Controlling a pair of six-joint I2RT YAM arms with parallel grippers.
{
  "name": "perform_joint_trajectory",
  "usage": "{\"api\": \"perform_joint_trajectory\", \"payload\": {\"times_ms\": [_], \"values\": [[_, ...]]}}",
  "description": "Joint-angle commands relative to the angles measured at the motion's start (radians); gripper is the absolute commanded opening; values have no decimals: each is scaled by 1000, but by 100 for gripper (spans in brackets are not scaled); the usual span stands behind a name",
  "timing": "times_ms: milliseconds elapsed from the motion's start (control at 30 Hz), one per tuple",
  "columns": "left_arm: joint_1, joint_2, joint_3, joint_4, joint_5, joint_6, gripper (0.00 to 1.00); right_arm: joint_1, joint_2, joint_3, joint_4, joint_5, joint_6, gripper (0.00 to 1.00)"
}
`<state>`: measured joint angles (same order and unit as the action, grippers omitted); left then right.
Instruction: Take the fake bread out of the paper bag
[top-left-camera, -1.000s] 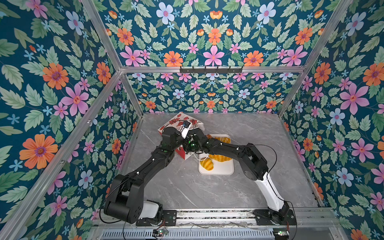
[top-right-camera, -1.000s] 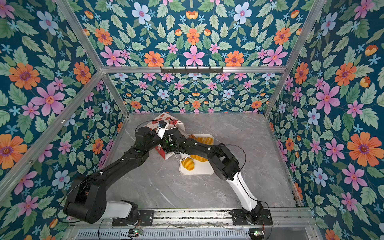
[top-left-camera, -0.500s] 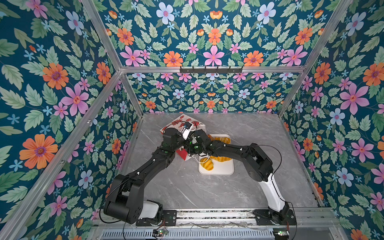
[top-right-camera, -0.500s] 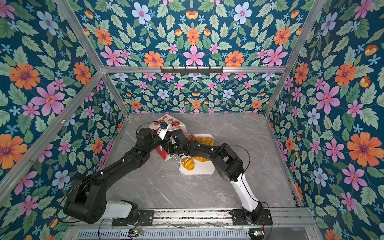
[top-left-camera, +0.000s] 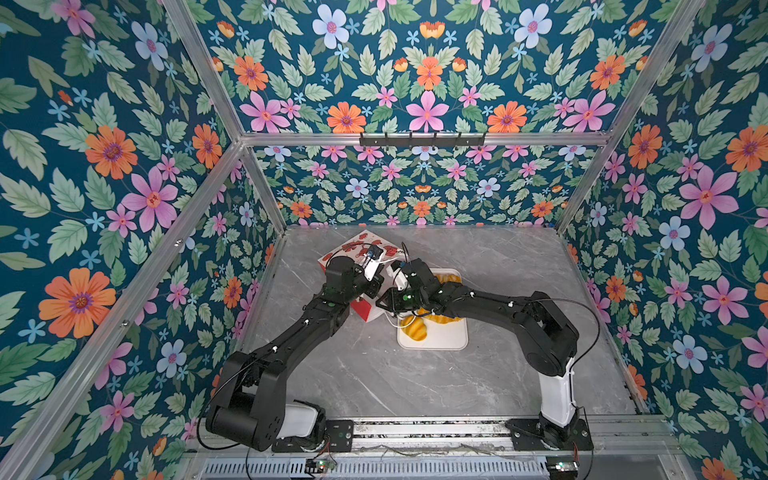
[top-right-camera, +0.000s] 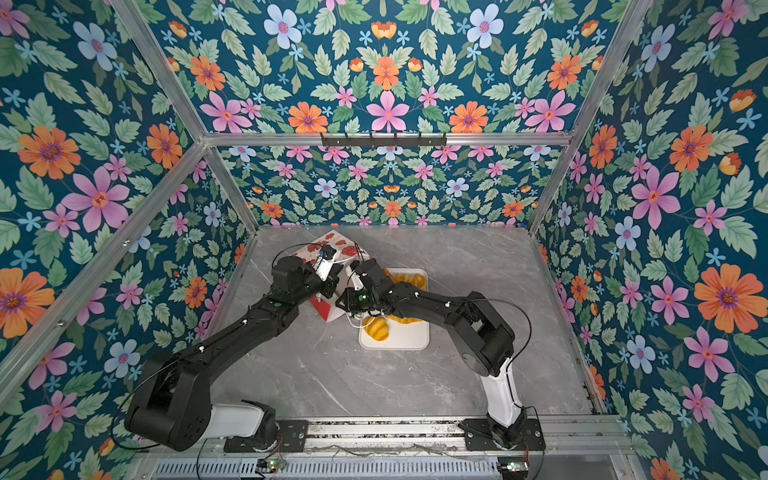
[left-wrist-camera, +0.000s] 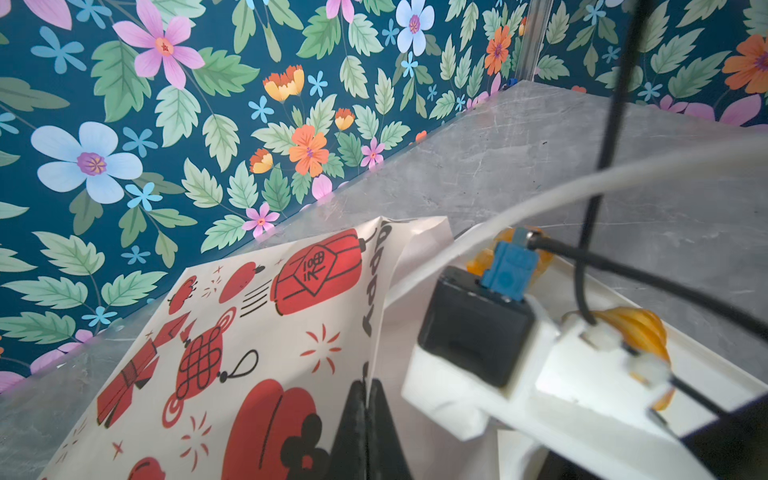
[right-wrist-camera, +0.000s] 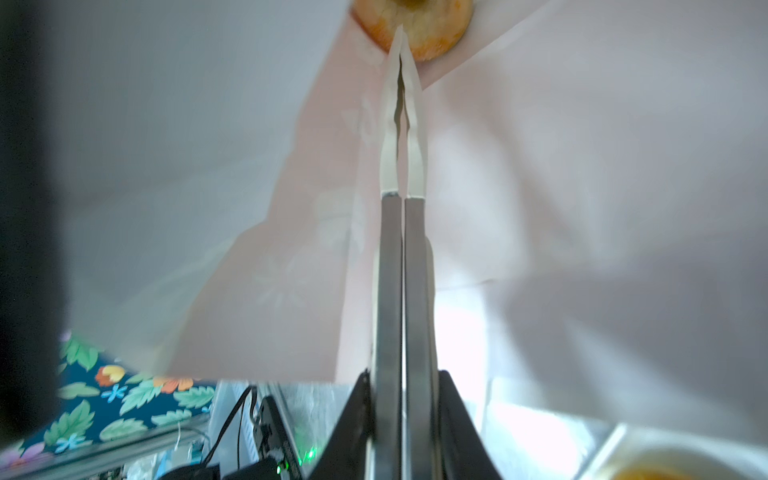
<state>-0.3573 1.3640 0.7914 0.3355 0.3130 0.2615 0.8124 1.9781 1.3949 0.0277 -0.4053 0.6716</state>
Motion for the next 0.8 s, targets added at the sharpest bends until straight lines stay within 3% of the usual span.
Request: {"api": "perform_joint_trajectory", "payload": {"times_ms": [0, 533, 767], "values": [[0, -5, 0, 0, -9, 4, 0, -2, -30, -18, -23, -21, -37, 0], [0, -13, 12, -19, 2, 13, 0, -9, -73, -59, -50, -1, -55, 0], [1, -15, 17, -20, 32, -1, 0, -8, 56, 120, -78, -2, -66, 23]]}}
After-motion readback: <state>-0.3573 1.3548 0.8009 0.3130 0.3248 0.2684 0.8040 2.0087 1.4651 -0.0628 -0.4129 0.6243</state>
